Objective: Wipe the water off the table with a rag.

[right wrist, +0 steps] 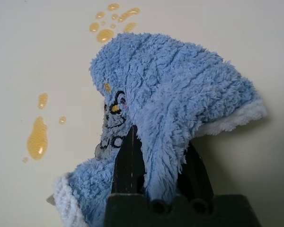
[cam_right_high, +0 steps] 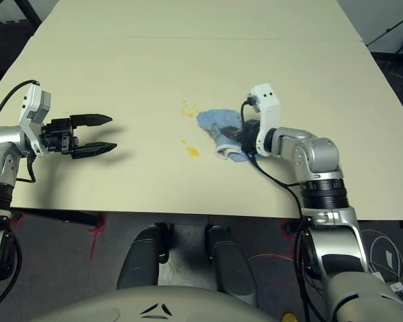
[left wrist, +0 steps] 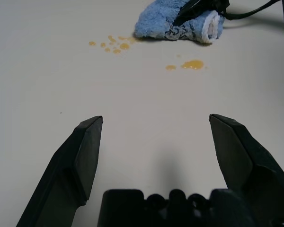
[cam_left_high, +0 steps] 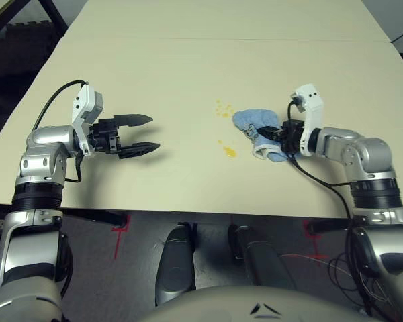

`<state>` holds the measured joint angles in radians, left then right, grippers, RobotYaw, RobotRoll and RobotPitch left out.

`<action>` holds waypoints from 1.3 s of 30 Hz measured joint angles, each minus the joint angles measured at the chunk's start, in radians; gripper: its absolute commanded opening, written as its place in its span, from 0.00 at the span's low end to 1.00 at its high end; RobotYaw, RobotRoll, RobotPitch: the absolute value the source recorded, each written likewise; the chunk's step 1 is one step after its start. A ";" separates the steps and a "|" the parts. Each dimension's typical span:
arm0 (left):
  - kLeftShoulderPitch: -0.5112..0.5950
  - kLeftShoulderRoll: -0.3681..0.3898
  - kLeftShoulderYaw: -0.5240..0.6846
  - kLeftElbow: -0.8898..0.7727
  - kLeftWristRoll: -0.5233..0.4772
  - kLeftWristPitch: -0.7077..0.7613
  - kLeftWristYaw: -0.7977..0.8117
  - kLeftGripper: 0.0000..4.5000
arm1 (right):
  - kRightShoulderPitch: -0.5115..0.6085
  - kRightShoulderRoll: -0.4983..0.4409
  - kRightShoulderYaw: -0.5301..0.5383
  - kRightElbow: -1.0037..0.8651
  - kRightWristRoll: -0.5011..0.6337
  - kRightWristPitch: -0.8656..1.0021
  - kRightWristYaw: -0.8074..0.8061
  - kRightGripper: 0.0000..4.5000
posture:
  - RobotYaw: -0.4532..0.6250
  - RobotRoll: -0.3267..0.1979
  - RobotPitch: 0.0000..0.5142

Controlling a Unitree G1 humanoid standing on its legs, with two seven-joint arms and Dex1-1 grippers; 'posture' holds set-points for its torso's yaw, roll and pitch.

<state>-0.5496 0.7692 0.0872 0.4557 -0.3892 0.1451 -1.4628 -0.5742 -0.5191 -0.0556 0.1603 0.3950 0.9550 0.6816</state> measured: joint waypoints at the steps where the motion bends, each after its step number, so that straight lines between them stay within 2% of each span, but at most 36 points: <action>1: 0.000 0.003 0.000 0.006 0.003 -0.006 -0.003 1.00 | 0.004 -0.024 -0.004 0.002 0.000 -0.001 0.004 0.05 | 0.53 0.62 0.45; 7: 0.001 0.018 0.000 0.032 0.015 -0.031 -0.010 1.00 | 0.039 -0.131 -0.044 -0.008 0.019 0.036 0.020 0.05 | 0.53 0.62 0.46; 13: 0.002 0.018 -0.001 0.037 0.023 -0.061 -0.027 1.00 | 0.048 -0.136 -0.095 -0.142 0.131 0.202 0.033 0.05 | 0.52 0.62 0.46; 19: 0.002 0.017 -0.010 0.039 0.032 -0.082 -0.030 1.00 | 0.041 -0.042 -0.107 -0.247 0.203 0.288 -0.006 0.05 | 0.52 0.62 0.46; 23: 0.002 0.014 -0.013 0.039 0.033 -0.083 -0.030 1.00 | 0.082 0.026 -0.043 -0.264 0.192 0.279 -0.054 0.05 | 0.53 0.62 0.47; 30: 0.003 0.014 -0.019 0.036 0.034 -0.083 -0.031 1.00 | 0.092 0.083 0.015 -0.291 0.153 0.217 -0.097 0.05 | 0.53 0.62 0.48; 39: 0.012 0.016 -0.022 0.031 0.035 -0.082 -0.036 1.00 | 0.053 0.272 0.113 -0.282 0.133 0.205 -0.146 0.05 | 0.54 0.62 0.50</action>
<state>-0.5374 0.7847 0.0654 0.4862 -0.3542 0.0626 -1.4992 -0.5216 -0.2470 0.0572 -0.1219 0.5277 1.1603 0.5357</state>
